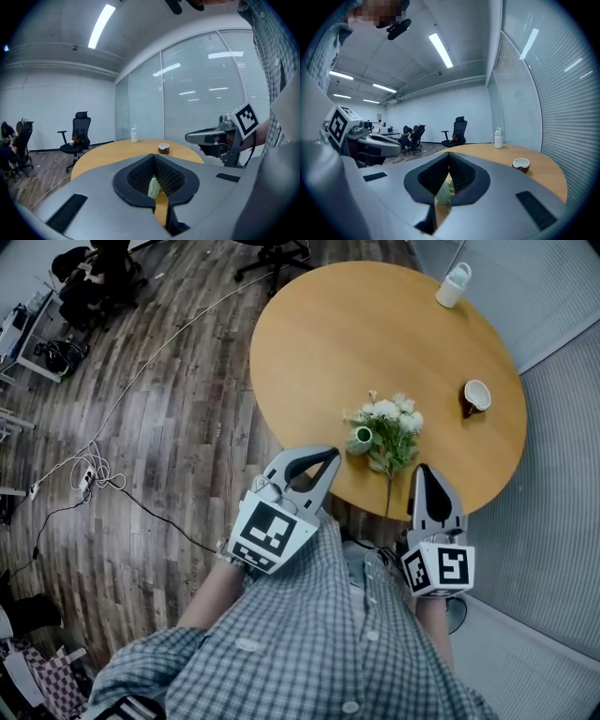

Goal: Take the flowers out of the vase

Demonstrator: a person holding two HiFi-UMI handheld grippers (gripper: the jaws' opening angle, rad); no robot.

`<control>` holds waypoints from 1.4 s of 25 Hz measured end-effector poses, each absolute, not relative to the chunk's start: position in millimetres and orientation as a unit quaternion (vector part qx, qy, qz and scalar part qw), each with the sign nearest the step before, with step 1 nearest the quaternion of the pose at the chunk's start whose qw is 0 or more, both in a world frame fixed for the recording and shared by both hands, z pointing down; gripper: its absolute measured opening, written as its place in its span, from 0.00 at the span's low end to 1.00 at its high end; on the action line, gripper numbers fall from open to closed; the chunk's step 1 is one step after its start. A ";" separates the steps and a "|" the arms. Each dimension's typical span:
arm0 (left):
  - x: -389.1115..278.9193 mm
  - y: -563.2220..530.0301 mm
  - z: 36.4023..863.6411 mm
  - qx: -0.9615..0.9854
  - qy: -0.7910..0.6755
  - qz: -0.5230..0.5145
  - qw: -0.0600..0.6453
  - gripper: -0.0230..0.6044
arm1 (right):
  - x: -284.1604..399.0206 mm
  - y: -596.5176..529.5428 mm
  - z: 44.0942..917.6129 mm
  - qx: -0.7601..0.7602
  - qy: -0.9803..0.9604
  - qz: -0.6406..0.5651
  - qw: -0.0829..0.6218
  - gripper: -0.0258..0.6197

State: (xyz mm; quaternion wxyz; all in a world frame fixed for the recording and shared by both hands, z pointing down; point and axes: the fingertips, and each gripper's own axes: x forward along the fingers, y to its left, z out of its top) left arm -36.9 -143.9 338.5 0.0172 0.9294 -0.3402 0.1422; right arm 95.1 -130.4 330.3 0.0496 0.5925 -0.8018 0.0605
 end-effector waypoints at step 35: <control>-27.6 -142.6 349.7 0.933 -0.323 0.159 0.016 0.05 | 98.7 -129.2 341.7 0.596 -0.795 0.099 0.060 0.06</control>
